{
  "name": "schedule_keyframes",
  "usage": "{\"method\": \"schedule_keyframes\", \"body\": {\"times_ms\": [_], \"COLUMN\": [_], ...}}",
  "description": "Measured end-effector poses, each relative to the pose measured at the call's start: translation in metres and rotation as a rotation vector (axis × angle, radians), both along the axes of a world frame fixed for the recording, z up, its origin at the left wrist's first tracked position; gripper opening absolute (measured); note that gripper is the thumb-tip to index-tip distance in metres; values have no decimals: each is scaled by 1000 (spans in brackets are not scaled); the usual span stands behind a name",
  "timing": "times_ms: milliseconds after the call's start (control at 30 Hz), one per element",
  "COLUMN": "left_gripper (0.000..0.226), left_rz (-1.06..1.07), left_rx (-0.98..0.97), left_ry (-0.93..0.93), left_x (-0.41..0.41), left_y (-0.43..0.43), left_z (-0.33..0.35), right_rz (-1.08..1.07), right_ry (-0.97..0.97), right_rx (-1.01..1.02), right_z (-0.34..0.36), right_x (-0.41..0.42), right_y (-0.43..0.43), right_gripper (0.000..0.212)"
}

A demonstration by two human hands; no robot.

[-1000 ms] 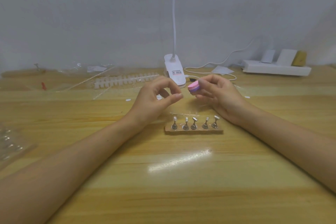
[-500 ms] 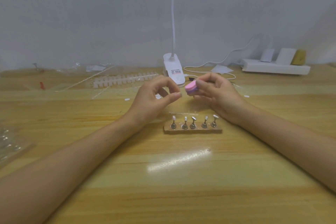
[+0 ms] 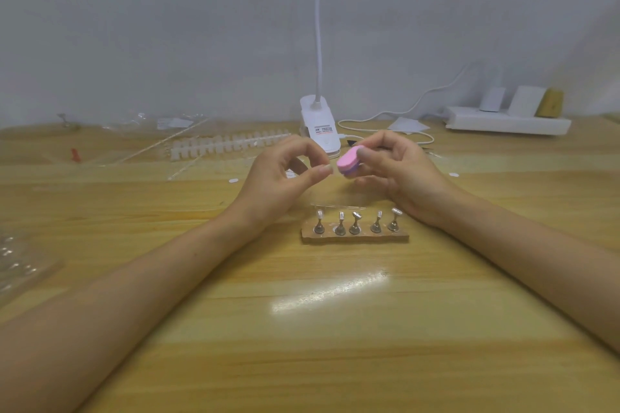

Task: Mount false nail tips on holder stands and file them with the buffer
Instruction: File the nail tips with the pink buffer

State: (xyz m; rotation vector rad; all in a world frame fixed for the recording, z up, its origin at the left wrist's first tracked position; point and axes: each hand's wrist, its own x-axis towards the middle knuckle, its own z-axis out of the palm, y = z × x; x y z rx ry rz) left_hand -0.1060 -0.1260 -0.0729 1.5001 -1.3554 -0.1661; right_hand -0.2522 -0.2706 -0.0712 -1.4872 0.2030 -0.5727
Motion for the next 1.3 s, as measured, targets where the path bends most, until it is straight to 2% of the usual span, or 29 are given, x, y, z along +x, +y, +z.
{"method": "schedule_keyframes", "body": {"times_ms": [100, 233, 367, 500, 600, 700, 833, 967, 1100, 1233, 1300], "left_gripper": [15, 15, 13, 15, 13, 16, 16, 19, 16, 13, 15], "left_rz": [-7, -7, -21, -16, -42, -37, -34, -41, -26, -39, -38], "left_rx": [-5, -3, -11, -14, -7, -22, -31, -16, -40, -22, -27], "left_ry": [-2, -30, -47, -55, -75, -37, -20, -43, -21, -51, -32], "left_x": [0, -2, -2, -2, -2, -1, 0, -1, 0, -1, -1], "left_y": [0, 0, 0, 0, -1, 0, 0, -1, 0, -1, 0], "left_z": [0, 1, 1, 1, 0, 0, -1, 0, 0, 0, 0], "right_rz": [98, -33, 74, -16, 56, 23, 101, -39, 99, -49, 33], "right_ry": [96, 0, 114, 15, 69, 28, 109, 13, 132, 7, 66], "right_rx": [-147, 0, -163, -19, -43, 12, -160, 9, -198, 10, -55], "right_z": [-1, 0, -1, 0, 1, 2, 0, 1, 0, 1, 2], "right_x": [0, 0, 1, 1, 1, 0, 0, 0, 1, 0, 0], "right_y": [5, 1, 5, 2, 1, 1, 6, 1, 7, 2, 5], "right_gripper": [20, 14, 17, 21, 19, 16, 20, 13, 19, 13, 18]}}
